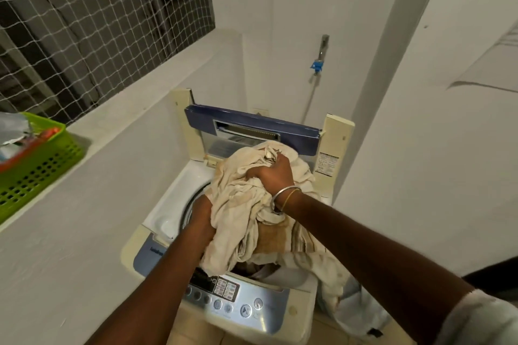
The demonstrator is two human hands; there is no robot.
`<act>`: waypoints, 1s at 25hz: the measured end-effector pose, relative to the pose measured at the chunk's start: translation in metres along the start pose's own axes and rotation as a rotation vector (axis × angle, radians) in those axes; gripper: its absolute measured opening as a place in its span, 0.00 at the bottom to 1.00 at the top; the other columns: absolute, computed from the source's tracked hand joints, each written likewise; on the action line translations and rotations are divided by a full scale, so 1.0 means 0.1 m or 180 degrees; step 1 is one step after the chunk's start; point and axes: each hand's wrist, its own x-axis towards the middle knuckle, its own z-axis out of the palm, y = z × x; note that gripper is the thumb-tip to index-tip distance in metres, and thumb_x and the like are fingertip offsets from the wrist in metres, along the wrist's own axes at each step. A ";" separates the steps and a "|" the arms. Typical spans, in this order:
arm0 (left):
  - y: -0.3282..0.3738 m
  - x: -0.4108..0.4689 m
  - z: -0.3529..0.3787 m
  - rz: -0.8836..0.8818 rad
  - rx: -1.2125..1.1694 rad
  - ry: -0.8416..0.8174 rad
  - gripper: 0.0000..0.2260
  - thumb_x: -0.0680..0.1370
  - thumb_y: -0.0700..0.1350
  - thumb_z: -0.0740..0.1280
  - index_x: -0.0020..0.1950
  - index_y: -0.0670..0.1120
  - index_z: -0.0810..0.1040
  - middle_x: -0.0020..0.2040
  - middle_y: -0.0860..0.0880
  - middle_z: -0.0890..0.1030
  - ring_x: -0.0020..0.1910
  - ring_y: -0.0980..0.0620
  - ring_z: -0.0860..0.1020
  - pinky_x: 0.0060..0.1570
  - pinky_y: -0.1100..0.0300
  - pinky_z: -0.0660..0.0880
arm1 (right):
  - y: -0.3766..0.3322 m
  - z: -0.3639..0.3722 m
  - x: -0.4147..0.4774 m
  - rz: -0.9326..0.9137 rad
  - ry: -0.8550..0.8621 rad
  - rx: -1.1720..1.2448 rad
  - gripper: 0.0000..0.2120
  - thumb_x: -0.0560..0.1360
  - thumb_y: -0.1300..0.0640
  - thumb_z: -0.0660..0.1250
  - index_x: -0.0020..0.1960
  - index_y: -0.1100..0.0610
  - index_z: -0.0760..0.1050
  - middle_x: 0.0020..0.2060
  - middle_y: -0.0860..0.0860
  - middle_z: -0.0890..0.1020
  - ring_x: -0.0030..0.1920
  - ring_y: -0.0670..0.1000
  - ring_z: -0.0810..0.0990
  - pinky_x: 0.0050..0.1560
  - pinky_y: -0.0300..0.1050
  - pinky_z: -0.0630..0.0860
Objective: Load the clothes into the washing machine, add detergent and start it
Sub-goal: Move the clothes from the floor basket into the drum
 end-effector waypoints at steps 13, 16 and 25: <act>-0.56 0.30 -0.41 -0.0066 0.1426 -0.0250 0.12 0.78 0.33 0.63 0.60 0.43 0.77 0.39 0.45 0.79 0.28 0.52 0.74 0.19 0.66 0.68 | 1.23 0.03 0.13 -0.0099 -0.0643 -0.1995 0.15 0.74 0.59 0.65 0.58 0.50 0.80 0.52 0.47 0.83 0.55 0.48 0.80 0.56 0.38 0.73; -0.67 0.36 -0.27 0.0057 0.1782 -0.0304 0.15 0.77 0.33 0.63 0.62 0.44 0.77 0.42 0.48 0.81 0.35 0.52 0.79 0.28 0.63 0.75 | 1.32 -0.26 0.07 -0.0475 -0.0533 -0.2391 0.15 0.74 0.58 0.65 0.59 0.50 0.79 0.56 0.47 0.82 0.57 0.49 0.79 0.62 0.42 0.73; -0.88 0.19 0.61 0.2181 0.5049 -0.1622 0.57 0.65 0.61 0.77 0.81 0.56 0.41 0.82 0.42 0.44 0.79 0.37 0.49 0.74 0.35 0.55 | 1.74 -1.01 -0.05 -0.0141 -0.0288 -0.2871 0.57 0.59 0.29 0.74 0.79 0.50 0.53 0.79 0.52 0.54 0.78 0.57 0.54 0.76 0.60 0.57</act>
